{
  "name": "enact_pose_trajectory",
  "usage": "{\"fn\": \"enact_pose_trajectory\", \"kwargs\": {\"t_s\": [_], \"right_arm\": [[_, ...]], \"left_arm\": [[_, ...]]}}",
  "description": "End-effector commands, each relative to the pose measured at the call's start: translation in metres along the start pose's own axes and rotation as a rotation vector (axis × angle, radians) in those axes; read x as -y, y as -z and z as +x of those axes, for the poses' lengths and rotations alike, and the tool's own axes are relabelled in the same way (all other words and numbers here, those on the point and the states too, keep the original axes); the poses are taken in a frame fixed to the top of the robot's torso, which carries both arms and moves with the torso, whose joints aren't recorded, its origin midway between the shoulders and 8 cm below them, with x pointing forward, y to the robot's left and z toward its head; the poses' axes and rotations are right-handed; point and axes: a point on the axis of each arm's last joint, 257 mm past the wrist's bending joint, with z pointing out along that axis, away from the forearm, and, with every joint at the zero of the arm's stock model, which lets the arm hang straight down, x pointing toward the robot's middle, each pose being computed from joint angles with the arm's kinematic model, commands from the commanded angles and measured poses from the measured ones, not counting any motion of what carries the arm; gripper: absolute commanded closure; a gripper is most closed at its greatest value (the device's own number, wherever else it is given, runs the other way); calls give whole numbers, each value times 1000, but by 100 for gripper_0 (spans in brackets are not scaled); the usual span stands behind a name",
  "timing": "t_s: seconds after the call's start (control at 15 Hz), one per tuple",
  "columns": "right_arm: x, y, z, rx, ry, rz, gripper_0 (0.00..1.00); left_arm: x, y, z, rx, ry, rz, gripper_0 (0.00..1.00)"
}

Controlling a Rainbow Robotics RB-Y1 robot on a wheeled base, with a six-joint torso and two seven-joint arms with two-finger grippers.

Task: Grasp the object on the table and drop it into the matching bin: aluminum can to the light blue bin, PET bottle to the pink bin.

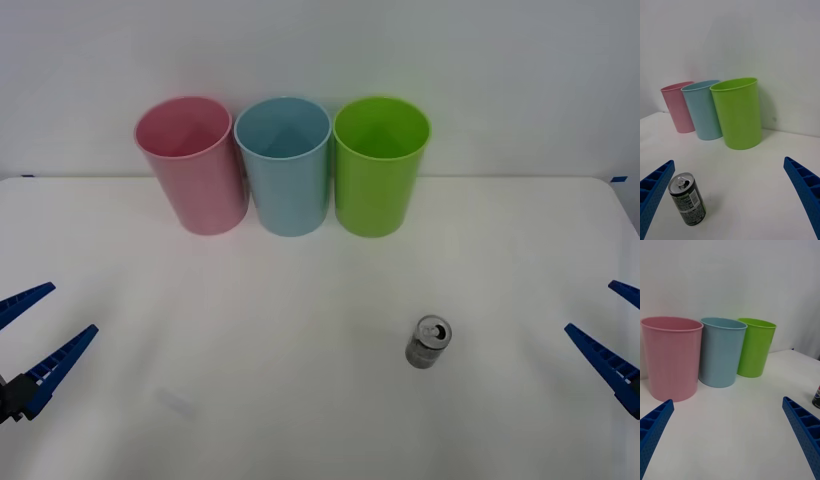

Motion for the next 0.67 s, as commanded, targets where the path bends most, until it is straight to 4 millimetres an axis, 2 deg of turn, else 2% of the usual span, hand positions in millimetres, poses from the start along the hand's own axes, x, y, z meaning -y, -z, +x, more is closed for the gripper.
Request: {"fn": "enact_pose_trajectory", "kwargs": {"t_s": [0.07,0.33,0.67], "right_arm": [[-1,1,3,1,-9,6,0],[-6,3,4,-12,-6,5,0],[-21,8,28,-62,-22,-23,0]], "left_arm": [[0,0,0,0,0,0,0],[0,0,0,0,0,0,0],[0,0,0,0,0,0,0]]}}
